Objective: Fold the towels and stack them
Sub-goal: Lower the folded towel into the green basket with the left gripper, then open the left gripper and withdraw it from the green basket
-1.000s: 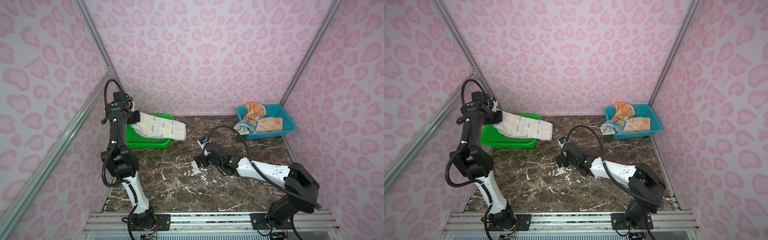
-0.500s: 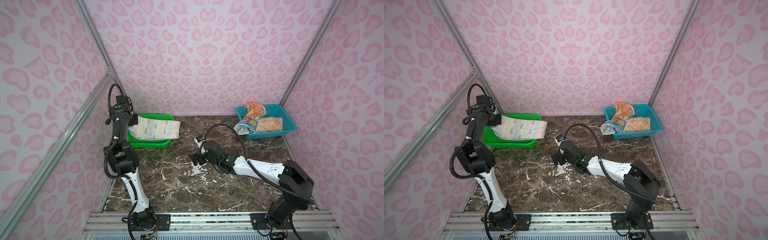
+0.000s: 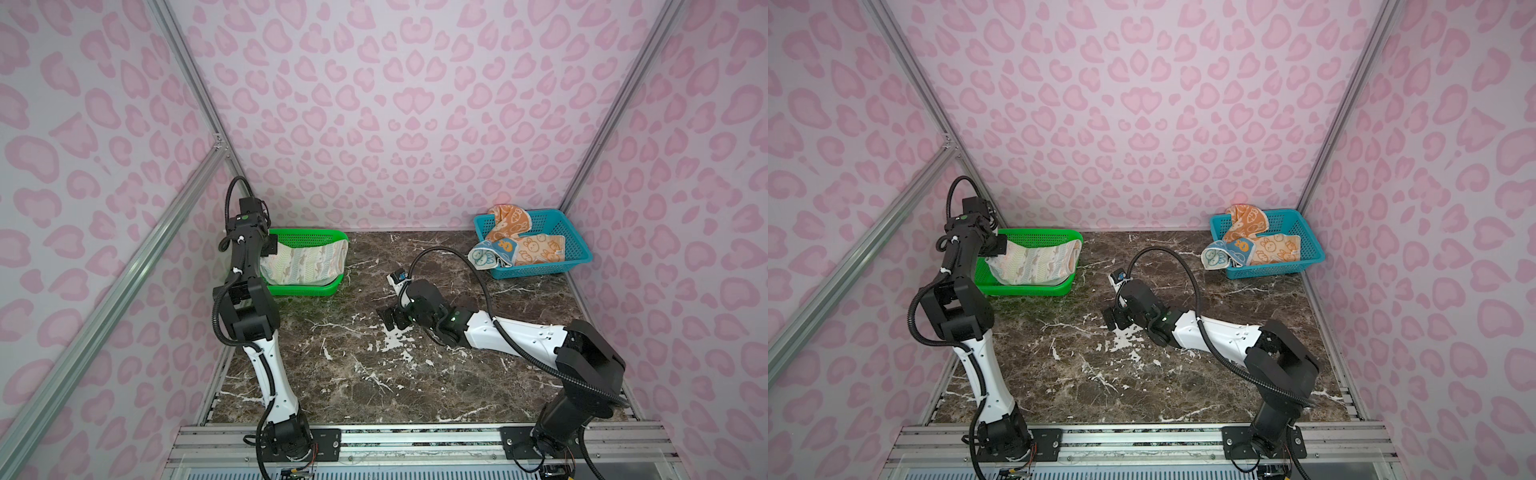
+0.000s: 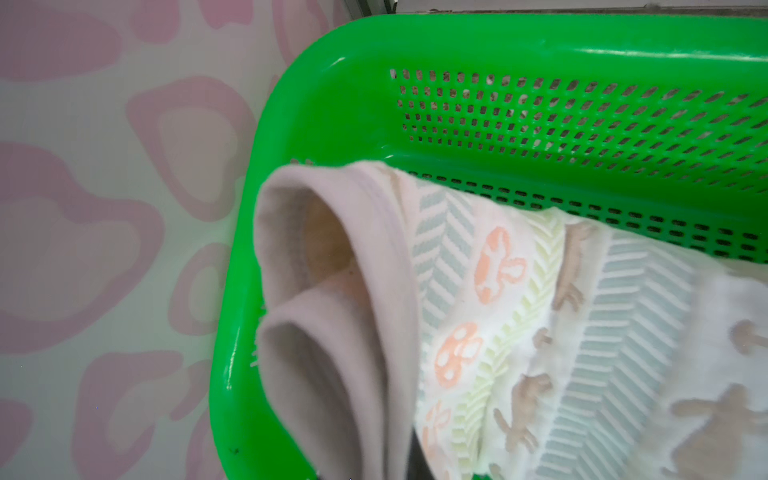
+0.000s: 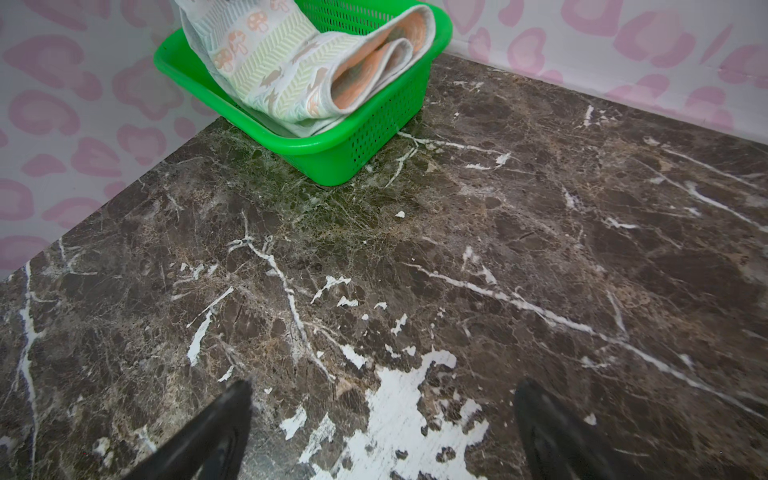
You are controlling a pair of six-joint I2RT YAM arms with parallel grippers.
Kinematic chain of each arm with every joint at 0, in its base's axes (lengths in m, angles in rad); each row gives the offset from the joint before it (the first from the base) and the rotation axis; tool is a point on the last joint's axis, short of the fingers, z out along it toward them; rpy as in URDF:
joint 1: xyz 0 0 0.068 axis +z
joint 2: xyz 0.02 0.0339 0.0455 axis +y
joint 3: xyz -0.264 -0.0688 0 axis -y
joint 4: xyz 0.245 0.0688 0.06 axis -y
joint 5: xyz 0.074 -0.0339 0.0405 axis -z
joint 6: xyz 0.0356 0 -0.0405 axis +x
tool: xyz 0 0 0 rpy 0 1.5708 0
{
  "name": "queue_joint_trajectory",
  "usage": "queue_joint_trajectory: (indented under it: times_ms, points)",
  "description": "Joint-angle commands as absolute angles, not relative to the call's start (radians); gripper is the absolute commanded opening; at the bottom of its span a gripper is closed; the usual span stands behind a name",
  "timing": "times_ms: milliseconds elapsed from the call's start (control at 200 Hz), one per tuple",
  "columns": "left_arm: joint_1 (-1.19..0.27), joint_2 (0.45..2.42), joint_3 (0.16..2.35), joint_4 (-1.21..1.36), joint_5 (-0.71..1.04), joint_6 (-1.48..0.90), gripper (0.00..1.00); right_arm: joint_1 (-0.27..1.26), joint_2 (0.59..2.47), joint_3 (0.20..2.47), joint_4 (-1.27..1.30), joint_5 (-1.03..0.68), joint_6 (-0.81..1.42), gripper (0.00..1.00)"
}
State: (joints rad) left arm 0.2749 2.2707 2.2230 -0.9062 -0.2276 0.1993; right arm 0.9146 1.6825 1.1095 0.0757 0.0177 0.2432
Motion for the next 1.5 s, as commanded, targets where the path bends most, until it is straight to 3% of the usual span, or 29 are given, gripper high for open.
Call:
queue_joint_trajectory:
  times_ms: [0,110,170,215,340,410,630,960,1495]
  points:
    - [0.278,2.291,2.236,-0.872,-0.27,0.227,0.03,0.914,1.694,1.115,0.068,0.009,0.246,0.99]
    - [0.281,2.304,2.237,-0.865,-0.264,0.227,0.03,0.914,1.696,1.115,0.07,-0.001,0.245,0.99]
    - [0.281,2.314,2.238,-0.863,-0.271,0.224,0.09,0.913,1.696,1.119,0.068,-0.003,0.241,0.99]
    - [0.281,2.321,2.241,-0.865,-0.278,0.219,0.2,0.913,1.697,1.121,0.067,-0.003,0.235,0.99]
    - [0.281,2.32,2.244,-0.87,-0.282,0.199,0.65,0.914,1.702,1.129,0.058,0.0,0.23,0.99]
    - [0.281,2.309,2.25,-0.868,-0.275,0.187,0.74,0.913,1.703,1.127,0.064,-0.004,0.232,0.99]
    - [0.278,2.233,2.269,-0.878,-0.209,0.151,0.84,0.914,1.701,1.113,0.085,-0.025,0.236,0.99]
    - [0.261,2.097,2.22,-0.881,-0.096,0.104,0.9,0.913,1.69,1.099,0.104,-0.026,0.228,0.99]
    - [0.212,1.72,1.786,-0.655,0.07,-0.046,0.9,0.914,1.654,1.045,0.144,-0.041,0.223,0.99]
